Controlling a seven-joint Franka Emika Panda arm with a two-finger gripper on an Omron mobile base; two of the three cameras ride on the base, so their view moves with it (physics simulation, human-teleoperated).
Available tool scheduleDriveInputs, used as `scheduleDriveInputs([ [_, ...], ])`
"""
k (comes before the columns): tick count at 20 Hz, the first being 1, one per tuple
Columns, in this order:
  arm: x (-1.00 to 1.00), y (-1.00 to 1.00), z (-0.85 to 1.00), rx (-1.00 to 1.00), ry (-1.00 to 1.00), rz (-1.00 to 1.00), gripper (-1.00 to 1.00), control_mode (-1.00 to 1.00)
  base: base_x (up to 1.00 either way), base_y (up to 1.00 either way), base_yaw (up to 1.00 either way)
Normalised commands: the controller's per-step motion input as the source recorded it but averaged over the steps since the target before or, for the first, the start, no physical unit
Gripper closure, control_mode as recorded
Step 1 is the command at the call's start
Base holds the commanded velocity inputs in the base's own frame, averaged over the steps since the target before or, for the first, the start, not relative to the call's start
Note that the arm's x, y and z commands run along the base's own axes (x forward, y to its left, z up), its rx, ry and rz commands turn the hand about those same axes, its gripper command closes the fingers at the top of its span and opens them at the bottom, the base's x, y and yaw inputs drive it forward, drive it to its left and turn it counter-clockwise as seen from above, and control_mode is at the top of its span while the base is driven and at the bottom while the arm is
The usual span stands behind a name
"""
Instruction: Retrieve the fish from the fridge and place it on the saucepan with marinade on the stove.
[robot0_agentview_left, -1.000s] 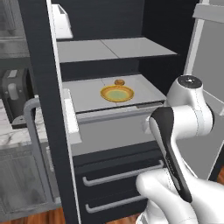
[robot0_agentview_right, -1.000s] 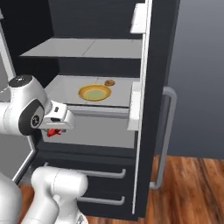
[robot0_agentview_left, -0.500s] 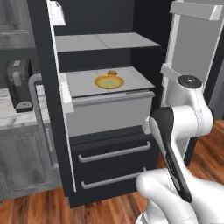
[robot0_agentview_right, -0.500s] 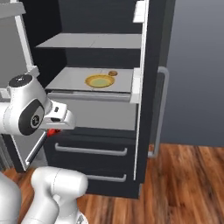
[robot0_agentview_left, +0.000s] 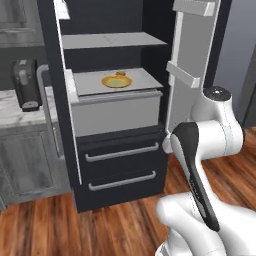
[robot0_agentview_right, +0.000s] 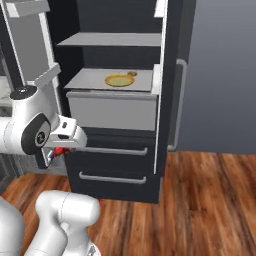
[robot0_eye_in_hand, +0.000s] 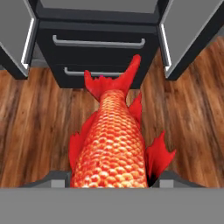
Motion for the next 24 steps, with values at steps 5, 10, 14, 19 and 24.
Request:
scheduleDriveInputs([
  [5,0.00,0.00,0.00,0.00,0.00,0.00,1.00,1.00,-0.86,0.00,0.00],
  [10,0.00,0.00,0.00,0.00,0.00,0.00,1.00,1.00,-0.89,0.00,0.01],
  [14,0.00,0.00,0.00,0.00,0.00,0.00,1.00,1.00,-0.69,0.12,0.13],
  [19,0.00,0.00,0.00,0.00,0.00,0.00,1.00,1.00,-0.34,0.19,0.29],
  [24,0.00,0.00,0.00,0.00,0.00,0.00,1.00,1.00,-0.19,0.26,0.33],
])
